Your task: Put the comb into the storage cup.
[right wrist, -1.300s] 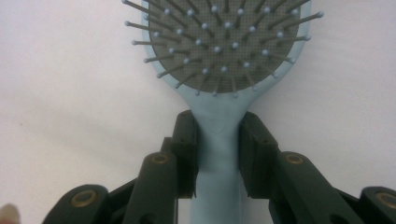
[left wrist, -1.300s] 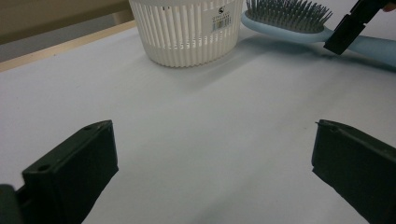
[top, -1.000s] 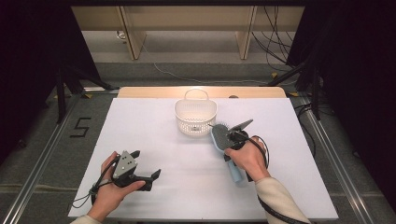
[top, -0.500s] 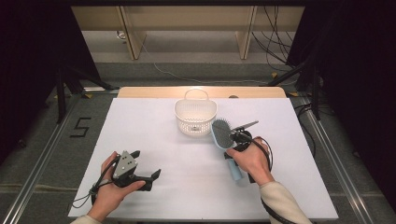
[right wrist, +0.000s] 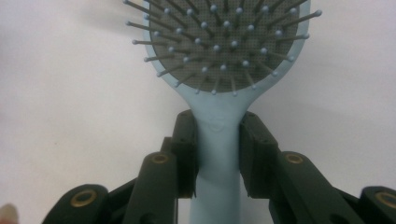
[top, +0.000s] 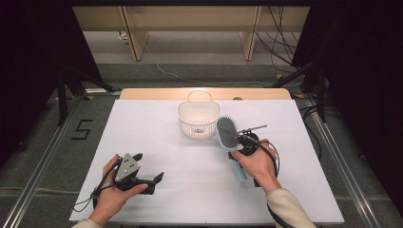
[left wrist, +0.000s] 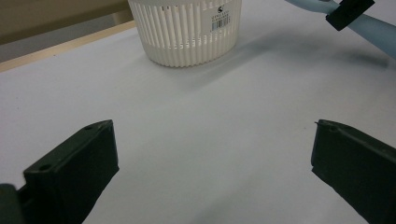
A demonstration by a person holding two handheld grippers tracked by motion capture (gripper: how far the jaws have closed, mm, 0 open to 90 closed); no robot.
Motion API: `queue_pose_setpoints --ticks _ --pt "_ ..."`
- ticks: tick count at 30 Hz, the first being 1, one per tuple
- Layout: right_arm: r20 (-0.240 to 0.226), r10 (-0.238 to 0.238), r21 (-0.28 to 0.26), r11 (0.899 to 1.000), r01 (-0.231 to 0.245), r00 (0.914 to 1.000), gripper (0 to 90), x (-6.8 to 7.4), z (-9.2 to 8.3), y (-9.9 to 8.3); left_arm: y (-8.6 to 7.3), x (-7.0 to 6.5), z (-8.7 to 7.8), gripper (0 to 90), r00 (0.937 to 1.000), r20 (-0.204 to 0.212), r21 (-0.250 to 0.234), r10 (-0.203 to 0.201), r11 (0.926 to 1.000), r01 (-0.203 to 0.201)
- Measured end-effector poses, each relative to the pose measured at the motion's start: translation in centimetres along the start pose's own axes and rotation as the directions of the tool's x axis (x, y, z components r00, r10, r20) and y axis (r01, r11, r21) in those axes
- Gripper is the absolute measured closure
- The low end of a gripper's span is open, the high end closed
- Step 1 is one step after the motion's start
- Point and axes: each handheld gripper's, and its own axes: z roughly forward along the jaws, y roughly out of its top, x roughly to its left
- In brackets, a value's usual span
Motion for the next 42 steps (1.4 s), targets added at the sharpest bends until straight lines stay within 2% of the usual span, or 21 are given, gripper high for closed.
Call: queue_pose_setpoints --ticks 6,21,37,42 --pt "-0.001 -0.012 -0.043 0.999 0.012 0.9999 70.6 -0.2 -0.3 0.0 0.0 0.0 0.0 0.1 1.0000 0.001 0.000 0.000 1.0000 0.000" --pt "0.009 -0.020 -0.098 0.995 0.021 0.9998 70.6 -0.2 -0.9 0.1 0.0 0.0 0.0 0.0 1.0000 0.001 -0.001 0.001 1.0000 -0.001" --pt "0.024 -0.030 -0.172 0.985 0.033 0.9993 70.6 -0.3 -1.5 0.2 0.0 0.0 -0.1 0.1 1.0000 0.002 -0.002 -0.002 1.0000 0.002" --pt "0.028 -0.054 -0.203 0.977 0.058 0.9982 70.6 -0.3 -1.7 0.3 0.0 0.0 0.0 0.1 1.0000 0.002 -0.002 -0.001 1.0000 0.001"
